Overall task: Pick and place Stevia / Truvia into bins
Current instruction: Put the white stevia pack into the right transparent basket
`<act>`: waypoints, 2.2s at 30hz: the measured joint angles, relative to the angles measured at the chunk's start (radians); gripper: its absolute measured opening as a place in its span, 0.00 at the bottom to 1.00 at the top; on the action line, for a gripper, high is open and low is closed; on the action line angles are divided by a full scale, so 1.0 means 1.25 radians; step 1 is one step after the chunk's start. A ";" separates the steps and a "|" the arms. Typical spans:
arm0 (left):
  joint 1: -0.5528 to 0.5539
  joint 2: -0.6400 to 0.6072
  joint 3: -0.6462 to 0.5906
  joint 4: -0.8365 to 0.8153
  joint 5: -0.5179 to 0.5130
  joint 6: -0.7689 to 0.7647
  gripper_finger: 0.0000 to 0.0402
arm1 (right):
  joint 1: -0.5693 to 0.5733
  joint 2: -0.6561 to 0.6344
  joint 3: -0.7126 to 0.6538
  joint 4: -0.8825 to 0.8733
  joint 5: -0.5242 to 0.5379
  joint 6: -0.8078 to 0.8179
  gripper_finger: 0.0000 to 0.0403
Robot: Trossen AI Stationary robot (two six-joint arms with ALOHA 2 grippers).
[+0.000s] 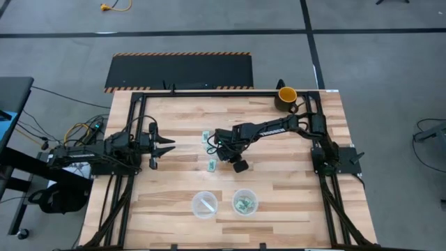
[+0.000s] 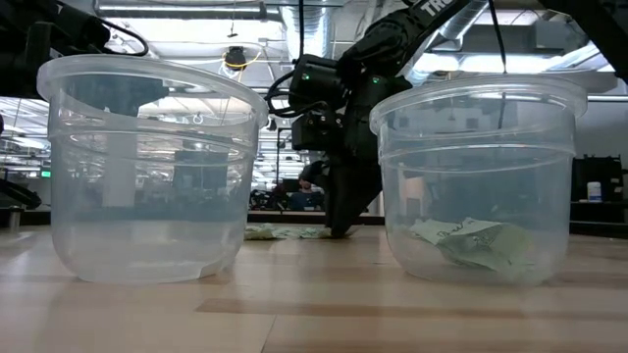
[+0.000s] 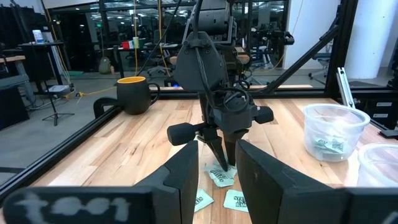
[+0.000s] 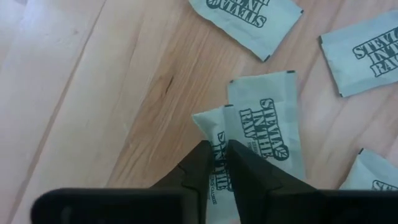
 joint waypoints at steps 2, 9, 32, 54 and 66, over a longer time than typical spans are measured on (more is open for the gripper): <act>0.000 0.000 0.000 0.000 0.000 0.000 0.24 | 0.001 -0.002 0.000 -0.004 0.000 0.001 0.09; 0.000 0.000 0.000 0.000 0.000 0.000 0.24 | 0.008 -0.004 0.025 -0.049 0.038 0.002 0.02; 0.000 0.000 0.000 0.000 0.000 0.000 0.24 | 0.044 -0.010 0.103 -0.165 0.171 0.033 0.01; 0.000 0.000 0.000 0.000 0.000 0.000 0.24 | 0.031 -0.474 -0.068 -0.074 0.032 0.131 0.00; 0.000 0.000 0.000 0.000 -0.001 0.000 0.24 | 0.233 -0.706 -0.555 0.517 0.049 0.236 0.00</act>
